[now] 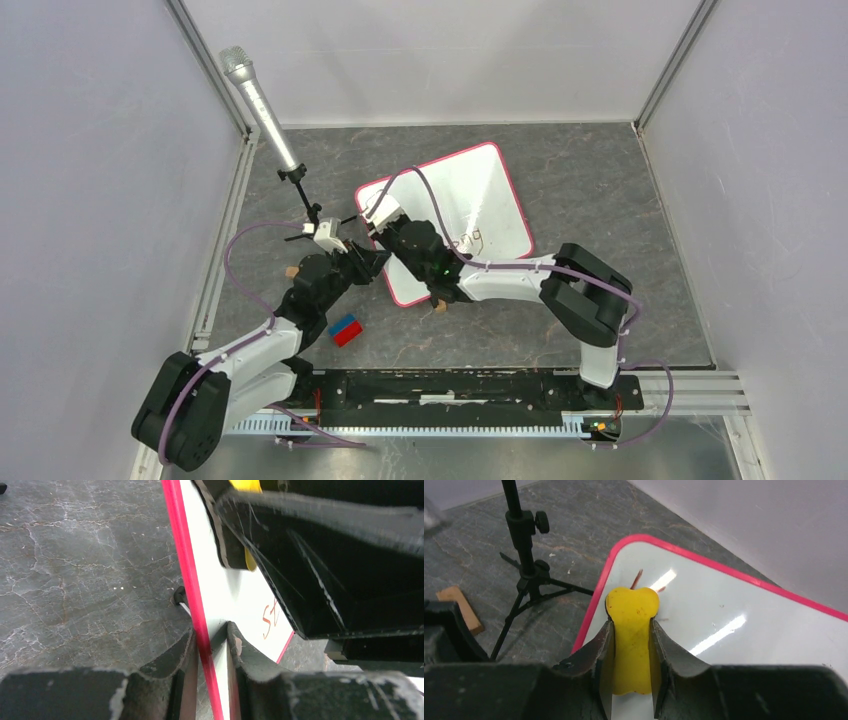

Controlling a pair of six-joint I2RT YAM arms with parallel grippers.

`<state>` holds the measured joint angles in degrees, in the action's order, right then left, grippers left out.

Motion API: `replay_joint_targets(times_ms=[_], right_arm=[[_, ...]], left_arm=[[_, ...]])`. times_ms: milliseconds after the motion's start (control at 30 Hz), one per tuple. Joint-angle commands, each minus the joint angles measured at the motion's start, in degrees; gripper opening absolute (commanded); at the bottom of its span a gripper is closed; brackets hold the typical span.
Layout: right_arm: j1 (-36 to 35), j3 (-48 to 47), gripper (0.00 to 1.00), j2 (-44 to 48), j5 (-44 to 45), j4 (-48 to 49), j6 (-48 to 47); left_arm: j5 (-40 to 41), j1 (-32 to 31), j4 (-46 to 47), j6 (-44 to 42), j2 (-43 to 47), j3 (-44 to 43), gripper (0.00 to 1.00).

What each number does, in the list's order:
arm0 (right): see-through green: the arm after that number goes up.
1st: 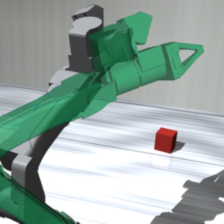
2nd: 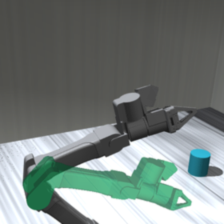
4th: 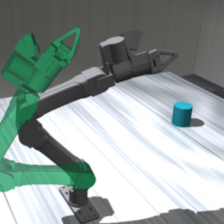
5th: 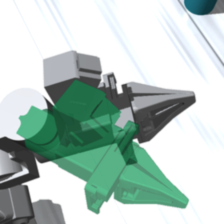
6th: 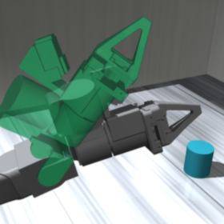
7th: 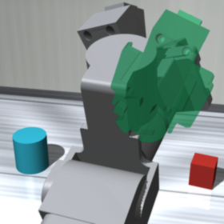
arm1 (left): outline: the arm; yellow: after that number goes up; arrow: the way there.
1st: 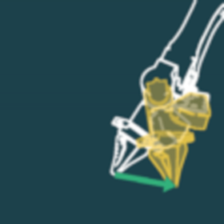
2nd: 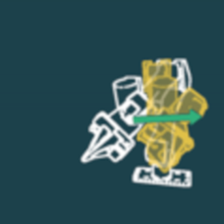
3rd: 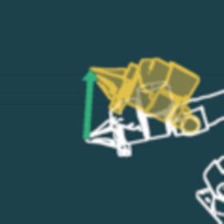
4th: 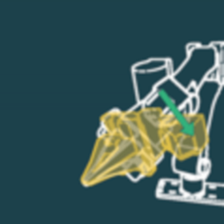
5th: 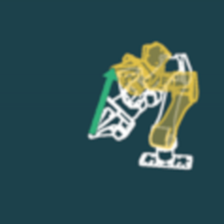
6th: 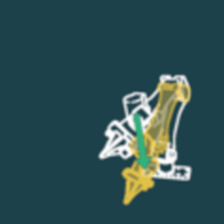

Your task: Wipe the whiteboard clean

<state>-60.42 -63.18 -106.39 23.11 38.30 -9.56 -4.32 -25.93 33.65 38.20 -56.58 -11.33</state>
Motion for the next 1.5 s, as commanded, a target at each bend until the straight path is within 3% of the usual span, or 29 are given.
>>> replay_joint_targets(times_ms=[0,167,400,700,933,1200,1467], right_arm=[[-0.5,-8.0,0.07,-4.0,4.8,-3.0,-0.4],[-0.5,-15.5,0.07,-7.0,13.6,-6.9,1.1],[2.4,-15.0,0.08,-7.2,18.7,-8.3,4.5],[4.3,-5.6,0.08,-1.9,16.7,-5.3,3.5],[-0.3,-1.6,0.08,-0.2,9.5,-0.2,0.7],[-1.7,-12.5,0.08,-7.0,6.9,-1.1,0.7],[-0.6,-21.9,0.08,-11.7,10.7,-4.5,0.1]], left_arm=[[2.2,-1.2,0.0,-5.3,1.2,-0.3,0.02],[2.5,-1.6,-0.3,-5.5,1.4,-0.4,0.02],[2.7,-1.7,-0.4,-5.5,1.4,-0.4,0.02],[2.9,-1.7,-0.5,-5.5,1.5,-0.4,0.02],[2.7,-1.7,-0.5,-5.4,0.3,-1.1,0.02],[3.0,-1.8,-1.2,-5.5,0.5,-1.2,0.02],[3.1,-2.1,-1.4,-5.7,0.4,-1.3,0.02]])
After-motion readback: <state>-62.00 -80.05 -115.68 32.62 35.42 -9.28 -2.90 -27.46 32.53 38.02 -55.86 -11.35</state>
